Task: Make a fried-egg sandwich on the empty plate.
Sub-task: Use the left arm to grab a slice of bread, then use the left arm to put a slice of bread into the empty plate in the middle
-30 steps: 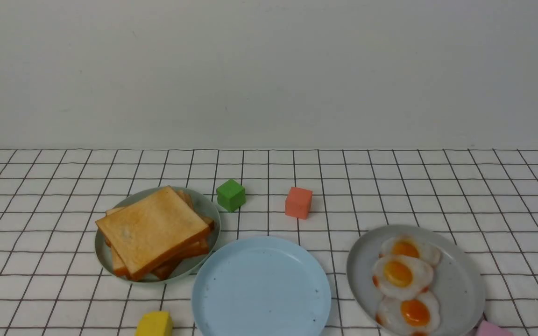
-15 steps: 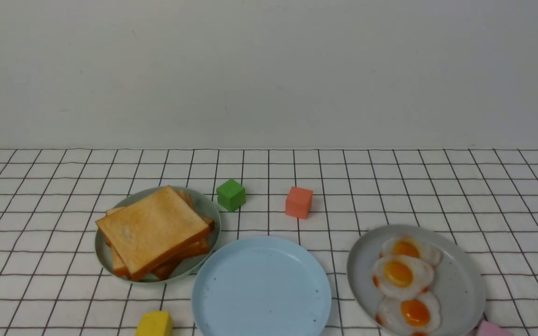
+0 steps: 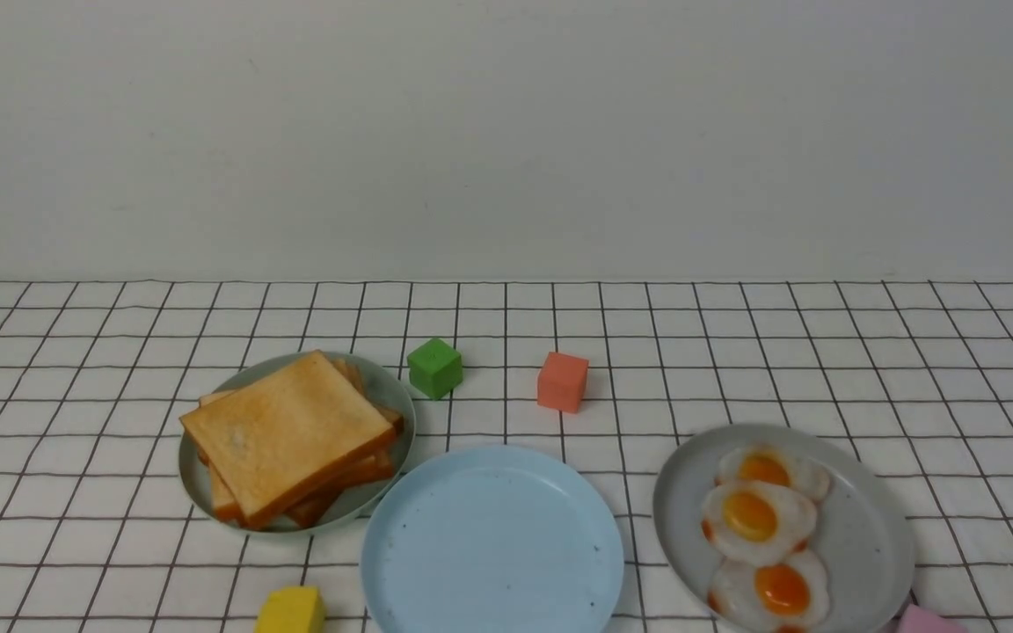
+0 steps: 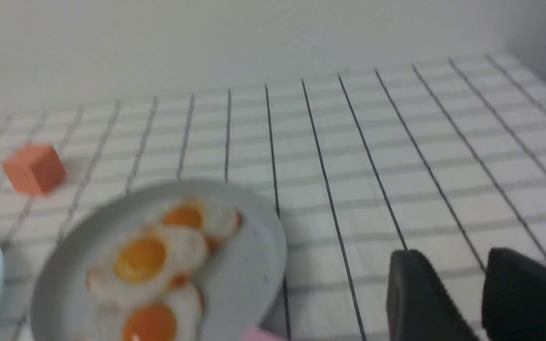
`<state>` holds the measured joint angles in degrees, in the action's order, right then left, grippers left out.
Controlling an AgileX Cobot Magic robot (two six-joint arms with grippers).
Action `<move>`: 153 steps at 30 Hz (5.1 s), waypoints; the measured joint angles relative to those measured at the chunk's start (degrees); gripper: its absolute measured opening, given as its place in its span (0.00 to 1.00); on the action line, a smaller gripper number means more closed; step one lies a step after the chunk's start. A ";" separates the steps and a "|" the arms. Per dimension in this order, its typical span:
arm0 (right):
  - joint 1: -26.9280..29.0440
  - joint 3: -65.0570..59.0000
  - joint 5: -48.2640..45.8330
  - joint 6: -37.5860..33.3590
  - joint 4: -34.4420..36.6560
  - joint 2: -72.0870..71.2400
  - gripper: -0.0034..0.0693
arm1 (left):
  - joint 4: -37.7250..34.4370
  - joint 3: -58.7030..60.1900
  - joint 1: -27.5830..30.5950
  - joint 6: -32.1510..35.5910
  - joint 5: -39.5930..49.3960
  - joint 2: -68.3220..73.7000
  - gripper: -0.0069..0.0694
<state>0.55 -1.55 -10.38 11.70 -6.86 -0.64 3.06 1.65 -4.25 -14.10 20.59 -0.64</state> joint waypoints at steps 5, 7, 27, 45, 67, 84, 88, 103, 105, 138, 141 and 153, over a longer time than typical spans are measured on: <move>0.00 0.00 11.06 1.12 0.03 0.00 0.38 | -1.48 0.00 0.00 0.00 -8.56 0.00 0.40; 0.00 0.00 14.31 3.59 0.03 0.00 0.38 | -2.62 0.00 0.00 -0.06 -12.35 0.00 0.40; 0.00 6.92 25.78 18.19 -0.15 0.80 0.38 | 8.83 0.00 0.00 16.14 -24.19 0.00 0.40; 0.00 42.81 -8.67 18.85 -0.15 32.49 0.38 | -1.42 -8.49 0.00 -29.01 -32.53 0.98 0.40; -20.81 51.96 -30.28 -6.65 19.34 57.99 0.38 | -3.41 -43.15 0.00 -24.44 10.45 56.30 0.40; -25.64 51.96 -33.41 -10.28 21.23 58.73 0.38 | -49.25 -62.57 20.35 34.26 32.72 90.73 0.47; -25.64 51.96 -33.64 -10.28 21.27 58.73 0.38 | -50.89 -62.69 20.35 40.44 29.70 94.89 0.62; -25.64 51.97 -34.26 -10.28 21.27 58.90 0.38 | -62.90 -62.76 20.35 57.66 24.99 106.74 0.65; -25.64 51.97 -34.66 -10.28 21.27 58.90 0.38 | -63.26 -62.76 20.35 57.87 24.72 107.28 0.64; -25.64 51.97 -37.33 -10.33 21.26 58.90 0.38 | -61.53 -68.26 19.81 60.85 31.74 97.84 0.16; -25.64 51.97 -37.37 -10.33 21.20 58.90 0.38 | -63.27 -68.63 16.29 65.28 36.69 96.69 0.16; -25.64 51.97 -37.43 -10.33 21.07 58.91 0.38 | -60.22 -68.39 -4.75 67.04 29.53 105.70 0.16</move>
<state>-25.09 50.41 -47.81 1.37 14.21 58.28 -57.16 -66.74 -8.99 52.95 50.12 105.06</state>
